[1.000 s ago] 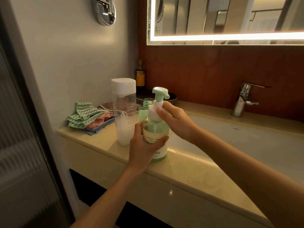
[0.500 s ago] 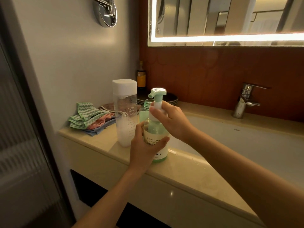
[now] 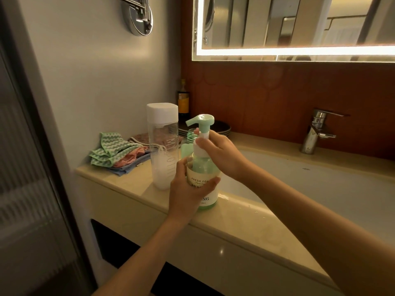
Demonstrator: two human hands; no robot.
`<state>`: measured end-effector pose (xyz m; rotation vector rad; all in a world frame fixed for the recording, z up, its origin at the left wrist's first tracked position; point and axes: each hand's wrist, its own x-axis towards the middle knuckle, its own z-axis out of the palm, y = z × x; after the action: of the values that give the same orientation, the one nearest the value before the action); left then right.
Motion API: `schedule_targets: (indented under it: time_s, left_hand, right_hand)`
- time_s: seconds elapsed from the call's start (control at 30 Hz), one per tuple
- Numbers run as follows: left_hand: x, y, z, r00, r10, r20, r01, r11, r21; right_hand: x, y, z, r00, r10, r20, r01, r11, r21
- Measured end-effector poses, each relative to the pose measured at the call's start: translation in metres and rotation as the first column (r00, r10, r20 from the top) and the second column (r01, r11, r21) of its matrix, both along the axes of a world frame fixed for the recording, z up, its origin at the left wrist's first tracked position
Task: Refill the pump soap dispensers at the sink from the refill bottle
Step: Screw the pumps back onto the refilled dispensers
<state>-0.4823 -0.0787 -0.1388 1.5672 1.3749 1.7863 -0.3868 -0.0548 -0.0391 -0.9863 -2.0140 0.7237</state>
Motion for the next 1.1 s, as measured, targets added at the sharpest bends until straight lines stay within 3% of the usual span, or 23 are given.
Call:
schedule_targets:
  time_s: [0.17,0.33,0.57,0.77,0.83,0.93,1.0,1.03,1.1]
  left_hand:
    - [0.000,0.000,0.000,1.000,-0.007,-0.002,0.007,1.000,0.006]
    - [0.000,-0.003,0.003,0.998,-0.051,0.026,0.052,0.999,-0.011]
    - [-0.019,-0.013,0.007,0.958,-0.277,0.077,0.283,0.954,-0.093]
    - [-0.041,-0.002,0.020,0.839,-0.531,0.118,0.540,0.790,-0.288]
    - [-0.031,-0.005,0.021,0.874,-0.479,0.087,0.484,0.835,-0.262]
    - [-0.004,-0.014,0.017,0.984,-0.145,-0.105,0.125,0.976,-0.176]
    - [0.002,-0.014,0.016,0.990,-0.046,-0.132,0.025,0.987,-0.160]
    - [-0.001,-0.011,0.019,0.987,-0.133,-0.093,0.111,0.971,-0.214]
    - [-0.017,-0.004,0.026,0.901,-0.431,0.058,0.424,0.841,-0.335]
  right_hand:
    - [0.008,0.005,0.000,0.982,-0.075,0.175,0.054,0.991,0.124]
    - [0.002,0.006,-0.004,0.974,-0.150,0.167,0.119,0.976,0.181]
    - [0.010,0.000,-0.006,0.981,-0.117,0.153,0.090,0.980,0.177]
    - [0.014,-0.003,-0.008,0.989,-0.075,0.130,0.056,0.988,0.145]
    - [0.013,-0.003,-0.008,0.985,-0.105,0.138,0.081,0.983,0.167]
    - [0.019,-0.003,-0.007,0.991,-0.088,0.099,0.074,0.987,0.140]
    - [0.023,-0.005,-0.007,0.995,-0.061,0.078,0.051,0.991,0.122]
    - [0.024,-0.005,-0.008,0.996,-0.047,0.076,0.038,0.992,0.117]
    - [0.025,-0.004,-0.008,0.997,-0.025,0.076,0.017,0.994,0.109]
